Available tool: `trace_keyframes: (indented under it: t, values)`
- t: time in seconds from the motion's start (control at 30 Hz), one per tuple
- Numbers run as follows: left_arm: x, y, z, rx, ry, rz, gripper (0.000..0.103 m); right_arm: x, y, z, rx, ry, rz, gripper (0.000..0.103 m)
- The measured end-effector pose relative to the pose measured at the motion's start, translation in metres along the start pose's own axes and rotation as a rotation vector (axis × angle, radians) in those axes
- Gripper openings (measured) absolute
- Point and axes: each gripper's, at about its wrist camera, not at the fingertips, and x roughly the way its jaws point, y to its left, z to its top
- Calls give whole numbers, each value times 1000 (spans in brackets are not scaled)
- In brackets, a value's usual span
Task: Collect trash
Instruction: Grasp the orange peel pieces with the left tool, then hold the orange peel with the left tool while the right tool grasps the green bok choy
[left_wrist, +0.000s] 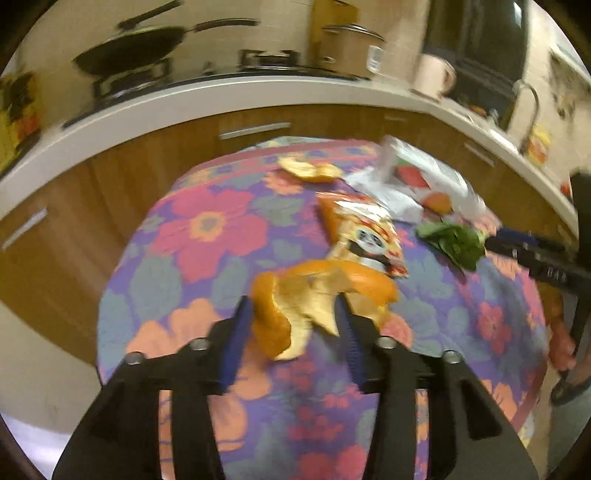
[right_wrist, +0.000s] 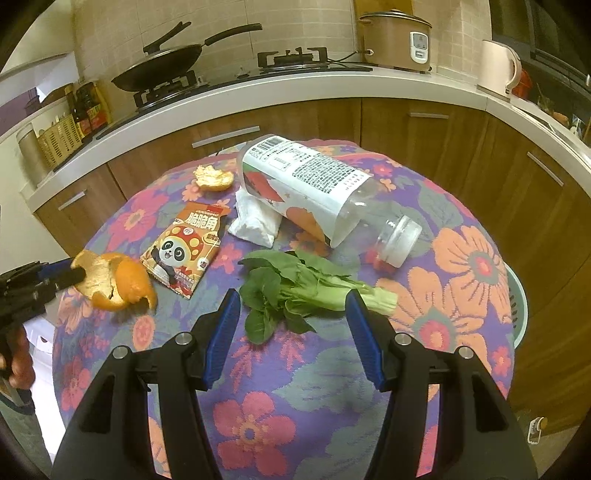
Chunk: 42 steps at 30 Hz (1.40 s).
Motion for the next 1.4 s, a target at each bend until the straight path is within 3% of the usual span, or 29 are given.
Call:
trace_keyframes:
  t: [0.2,0.33,0.53,0.6,0.7,0.9,0.97,1.1,1.2,1.33,1.4]
  values:
    - [8,-22,-4,62,-2,-3,48,-4,-10,-4,17,-6,-4,55]
    - [9,-21,-8,63,9,-45,62,-6,-19,-6,39,-8,-4,55]
    - [5,-15,-12,45,-2,-94,62,-3,-31,-8,67,3,-6,55]
    - [-1,-9,-16,48,-17,-82,63,-4,-32,-8,66,2,-7,55]
    - [0,17,-13,-39,-25,-70,63,-4,-30,-8,59,0,-8,55]
    - [37,24,1,-18,63,-24,63,-5,-22,-6,39,-8,-5,55]
    - [51,19,3,-5,100,-14,59,-7,-22,-5,37,-13,-6,55]
    - [57,0,5,56,89,13,48,-6,-28,-6,37,-8,-21,55]
    - [57,-10,5,90,77,25,28,-2,-28,-6,5,-2,-22,55]
    - [56,-14,4,89,55,27,23,14,-19,1,-79,35,14,55]
    - [54,-11,4,68,49,18,22,22,-14,3,-133,46,-31,55]
